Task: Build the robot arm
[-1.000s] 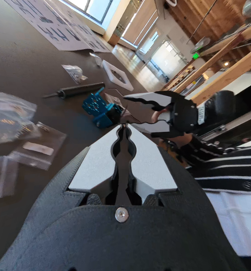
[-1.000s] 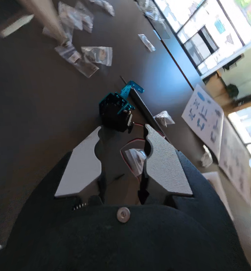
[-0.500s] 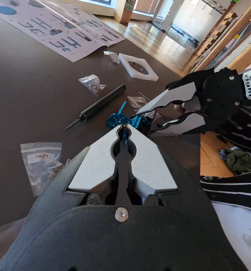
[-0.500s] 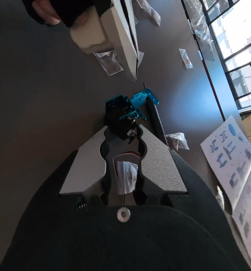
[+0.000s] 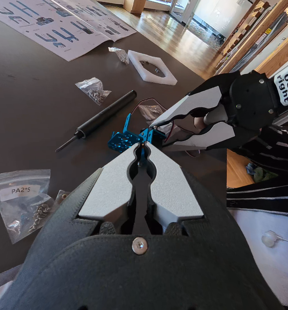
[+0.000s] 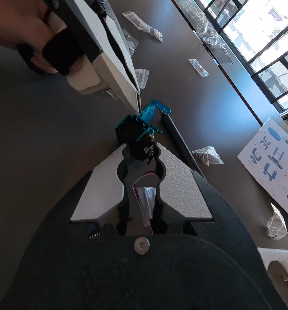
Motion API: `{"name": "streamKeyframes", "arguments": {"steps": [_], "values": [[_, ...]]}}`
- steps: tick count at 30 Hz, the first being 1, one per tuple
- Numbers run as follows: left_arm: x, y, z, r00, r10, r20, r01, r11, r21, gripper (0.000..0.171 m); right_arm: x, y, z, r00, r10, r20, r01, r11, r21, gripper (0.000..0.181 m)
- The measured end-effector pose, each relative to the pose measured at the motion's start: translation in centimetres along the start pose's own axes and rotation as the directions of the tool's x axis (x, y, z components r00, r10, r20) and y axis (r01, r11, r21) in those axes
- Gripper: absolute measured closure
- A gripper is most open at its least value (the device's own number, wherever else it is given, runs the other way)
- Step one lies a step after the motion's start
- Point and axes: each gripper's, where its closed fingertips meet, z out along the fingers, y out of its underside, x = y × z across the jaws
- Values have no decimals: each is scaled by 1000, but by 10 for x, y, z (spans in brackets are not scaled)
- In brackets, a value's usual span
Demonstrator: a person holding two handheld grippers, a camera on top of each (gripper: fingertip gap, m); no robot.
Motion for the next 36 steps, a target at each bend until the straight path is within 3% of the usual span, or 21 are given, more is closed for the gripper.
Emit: {"name": "streamKeyframes", "arguments": {"steps": [5, 15, 27, 31, 34, 36], "values": [[-1, -3, 1, 1000, -17, 13, 17, 1000, 18, 171, 1, 0, 1, 999, -35, 16, 35, 999, -7, 154], [1, 0, 1, 999, -39, 32, 37, 998, 45, 171, 0, -4, -2, 985, -159, -68, 157, 987, -28, 154], [6, 0, 0, 998, -48, 42, 45, 996, 76, 171, -3, -3, -3, 993, -114, -38, 115, 993, 27, 154], [5, -1, 1, 995, -52, 86, 44, 995, 91, 171, -2, -3, -3, 990, -123, -67, 123, 992, -3, 154], [6, -1, 1, 995, -38, 96, 29, 995, 93, 171, -2, -1, -4, 972, -212, -104, 209, 977, -40, 156], [7, -1, 1, 995, -53, 86, 44, 994, 97, 171, -2, -1, -4, 980, -176, -92, 174, 984, -37, 156]]}}
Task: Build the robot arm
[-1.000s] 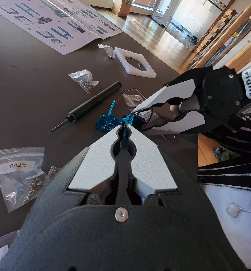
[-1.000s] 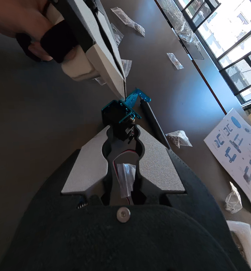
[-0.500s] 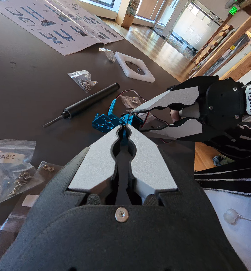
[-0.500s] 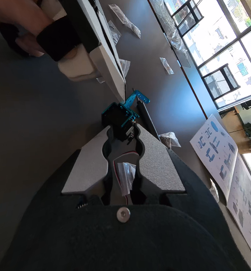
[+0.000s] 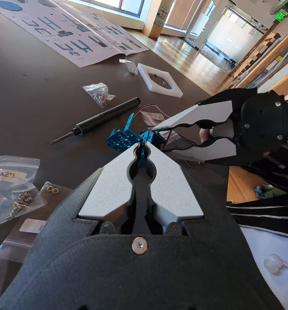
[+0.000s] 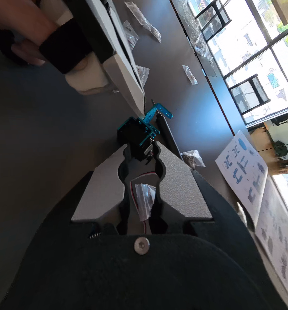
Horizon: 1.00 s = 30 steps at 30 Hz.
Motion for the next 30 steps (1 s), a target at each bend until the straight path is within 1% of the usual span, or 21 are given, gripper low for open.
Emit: {"name": "streamKeyframes", "arguments": {"steps": [2, 3, 5, 7, 9, 13, 17, 18, 22, 25, 27, 30], "values": [[-1, 1, 0, 1000, -18, 0, 18, 1000, -4, 171, 0, 0, 0, 1000, 29, 10, -29, 1000, -4, 155], [-2, 3, 0, 1000, -25, 5, 25, 1000, -14, 171, 1, 1, 0, 1000, 17, 6, -17, 1000, -16, 155], [-3, 5, 1, 999, -33, 6, 33, 999, -30, 171, 7, 1, -1, 999, -28, -41, 27, 999, -42, 155], [-2, 5, 1, 999, -32, 4, 32, 999, -26, 171, 10, -1, -3, 996, -52, -73, 49, 998, -44, 156], [-1, 5, 2, 1000, -31, 1, 31, 999, -28, 171, 8, -2, -4, 998, -30, -61, 28, 999, -36, 156], [-1, 6, 2, 999, -37, -2, 37, 999, -31, 171, 5, -2, -3, 999, 24, -25, -24, 1000, -15, 147], [-1, 6, 2, 999, -37, 3, 37, 999, -29, 171, 0, -4, -1, 998, 56, 19, -56, 998, 10, 145], [-1, 6, 2, 999, -39, 2, 39, 999, -30, 171, -2, -5, -1, 997, 68, 32, -69, 997, 17, 142], [-1, 6, 2, 999, -38, 8, 39, 999, -27, 171, -2, -9, -3, 988, 139, 66, -143, 989, 48, 141], [-1, 7, 1, 999, -45, 9, 45, 999, -25, 171, 1, -14, -7, 969, 221, 114, -231, 970, 81, 141], [-1, 6, 1, 999, -47, 12, 47, 999, -23, 171, 5, -14, -8, 957, 256, 134, -269, 959, 88, 145], [-2, 7, 1, 999, -48, 18, 49, 999, -22, 171, 16, -8, -5, 935, 328, 138, -338, 939, 59, 149]]}}
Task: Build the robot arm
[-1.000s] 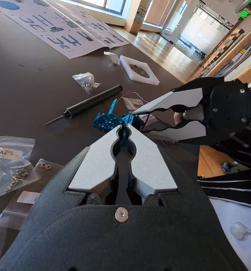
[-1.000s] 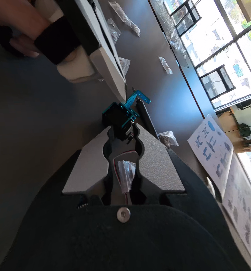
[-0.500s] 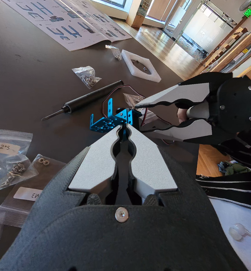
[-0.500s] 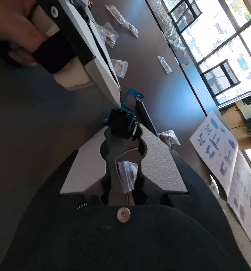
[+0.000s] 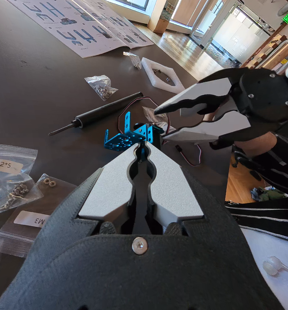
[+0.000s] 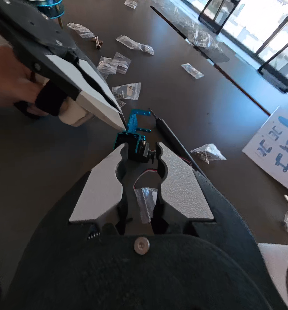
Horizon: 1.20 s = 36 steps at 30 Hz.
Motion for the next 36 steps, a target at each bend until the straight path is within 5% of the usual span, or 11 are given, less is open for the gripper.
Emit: {"name": "streamKeyframes", "arguments": {"steps": [6, 10, 14, 20, 36], "values": [[0, 0, 1, 1000, -1, 9, 1, 1000, 3, 171, -2, -3, 5, 994, 101, 33, -101, 995, 4, 157], [0, 0, 0, 1000, -5, 11, 5, 1000, 2, 171, 1, -8, -4, 990, -81, 116, 82, 997, -6, 158], [0, 1, -1, 1000, 9, 29, -9, 1000, 2, 171, 6, -6, -9, 872, -389, 296, 407, 913, 0, 164], [-2, -2, -8, 995, 6, 97, -11, 999, 44, 171, 1, 4, 2, 668, -535, 518, 624, 782, 3, 170], [12, 6, -13, 936, -113, 332, 70, 988, 137, 171, -2, 1, 5, 334, -623, 707, 737, 641, 215, 172]]}}
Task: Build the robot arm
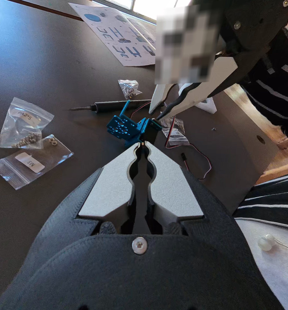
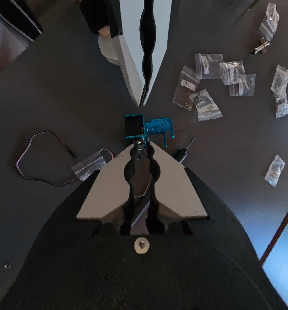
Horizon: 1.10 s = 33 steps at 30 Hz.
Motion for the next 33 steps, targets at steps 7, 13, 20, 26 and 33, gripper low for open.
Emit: {"name": "streamKeyframes", "arguments": {"steps": [7, 13, 20, 26, 33], "values": [[8, 4, -5, 995, -42, 86, 38, 998, 51, 171, -5, -6, 4, 995, -30, 96, 27, 999, 27, 176], [12, 7, -9, 989, -76, 125, 66, 995, 80, 171, -5, -3, 4, 991, -40, 130, 38, 999, 17, 174], [16, 11, -14, 984, -92, 154, 79, 993, 85, 171, -5, 1, 5, 989, -17, 148, 14, 1000, 22, 176], [16, 15, -15, 981, -108, 161, 96, 992, 81, 171, -3, 2, 4, 992, -3, 128, -3, 999, 44, 181], [18, 17, -14, 981, -109, 163, 98, 993, 70, 171, -6, -1, 3, 990, 20, 136, -31, 996, 80, 173]]}}
